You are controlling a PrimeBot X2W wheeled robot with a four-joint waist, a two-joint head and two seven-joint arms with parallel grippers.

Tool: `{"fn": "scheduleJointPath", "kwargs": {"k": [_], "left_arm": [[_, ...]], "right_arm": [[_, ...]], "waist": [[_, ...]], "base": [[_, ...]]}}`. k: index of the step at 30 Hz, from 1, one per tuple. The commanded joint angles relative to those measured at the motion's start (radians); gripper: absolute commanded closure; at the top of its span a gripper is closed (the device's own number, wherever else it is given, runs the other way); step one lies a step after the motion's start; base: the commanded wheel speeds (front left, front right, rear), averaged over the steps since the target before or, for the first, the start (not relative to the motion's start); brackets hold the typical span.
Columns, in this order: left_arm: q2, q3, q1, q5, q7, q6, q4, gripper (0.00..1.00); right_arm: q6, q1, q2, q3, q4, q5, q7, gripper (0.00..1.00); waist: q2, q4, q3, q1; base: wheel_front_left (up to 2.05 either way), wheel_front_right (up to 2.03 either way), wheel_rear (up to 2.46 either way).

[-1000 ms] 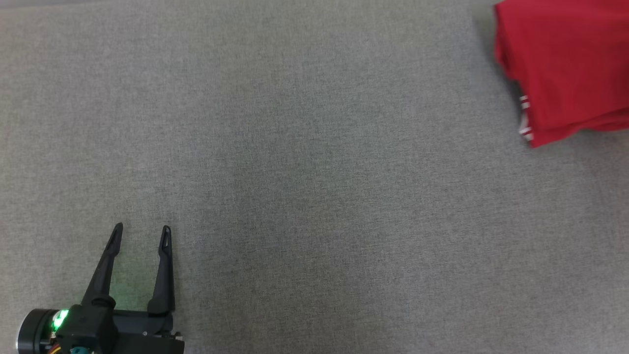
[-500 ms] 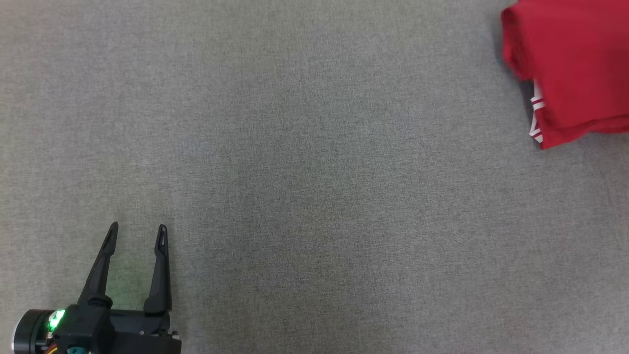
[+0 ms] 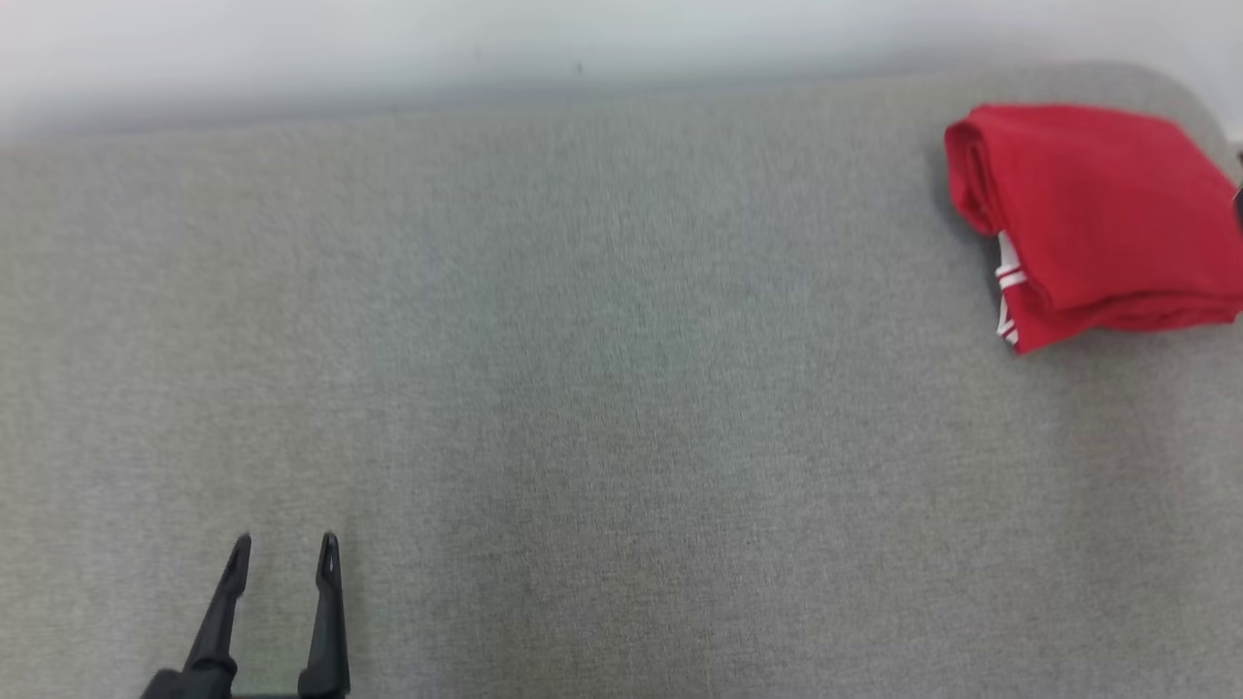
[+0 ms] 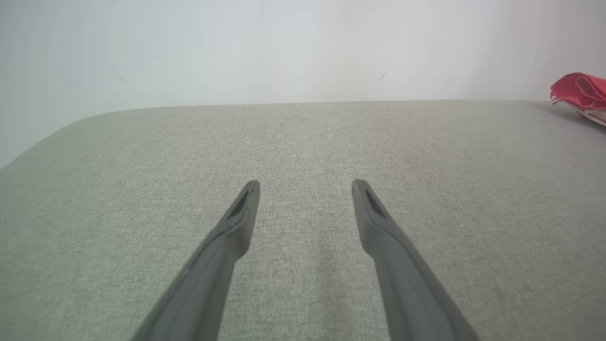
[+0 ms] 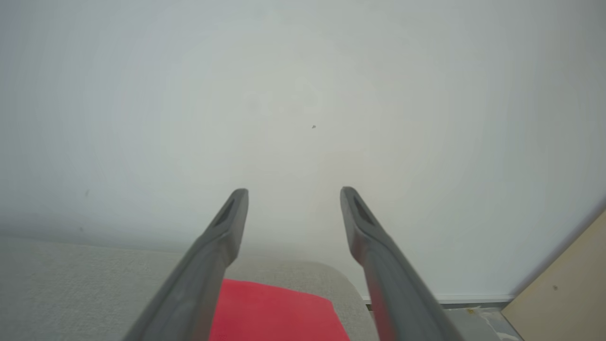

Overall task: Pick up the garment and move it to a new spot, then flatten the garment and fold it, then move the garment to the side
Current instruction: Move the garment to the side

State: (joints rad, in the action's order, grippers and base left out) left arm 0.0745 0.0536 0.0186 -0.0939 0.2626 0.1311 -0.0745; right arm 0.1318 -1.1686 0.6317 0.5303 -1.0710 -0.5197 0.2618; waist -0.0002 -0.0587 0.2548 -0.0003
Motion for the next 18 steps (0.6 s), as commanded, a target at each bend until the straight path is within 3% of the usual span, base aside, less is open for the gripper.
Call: {"fn": "scheduleJointPath", "kwargs": {"k": [1, 7, 11, 18], "left_arm": [[-0.005, 0.002, 0.024, 0.000, 0.002, -0.001, -0.005, 0.00], [-0.014, 0.002, 0.068, 0.000, 0.002, -0.001, -0.017, 0.00], [-0.015, -0.004, 0.090, 0.006, 0.002, -0.001, -0.014, 0.00], [-0.010, 0.015, 0.128, 0.005, 0.002, -0.001, -0.006, 0.00]], "right_arm": [[-0.002, 0.068, -0.006, -0.043, 0.043, 0.018, 0.003, 0.00], [-0.002, 0.389, -0.090, -0.345, 0.313, 0.137, 0.002, 0.00], [-0.002, 0.616, -0.196, -0.516, 0.475, 0.216, 0.002, 0.00], [-0.002, 0.923, -0.392, -0.581, 0.681, 0.348, 0.002, 0.00]], "waist": [[0.0002, 0.023, -0.100, 0.0003], [0.0002, 0.057, -0.190, 0.0003], [0.0002, 0.089, -0.234, 0.0003], [0.0002, 0.110, -0.273, 0.0003]], "base": [[0.00, 0.00, 0.00], [0.00, 0.00, 0.00], [0.00, 0.00, 0.00], [0.00, 0.00, 0.00]]}}
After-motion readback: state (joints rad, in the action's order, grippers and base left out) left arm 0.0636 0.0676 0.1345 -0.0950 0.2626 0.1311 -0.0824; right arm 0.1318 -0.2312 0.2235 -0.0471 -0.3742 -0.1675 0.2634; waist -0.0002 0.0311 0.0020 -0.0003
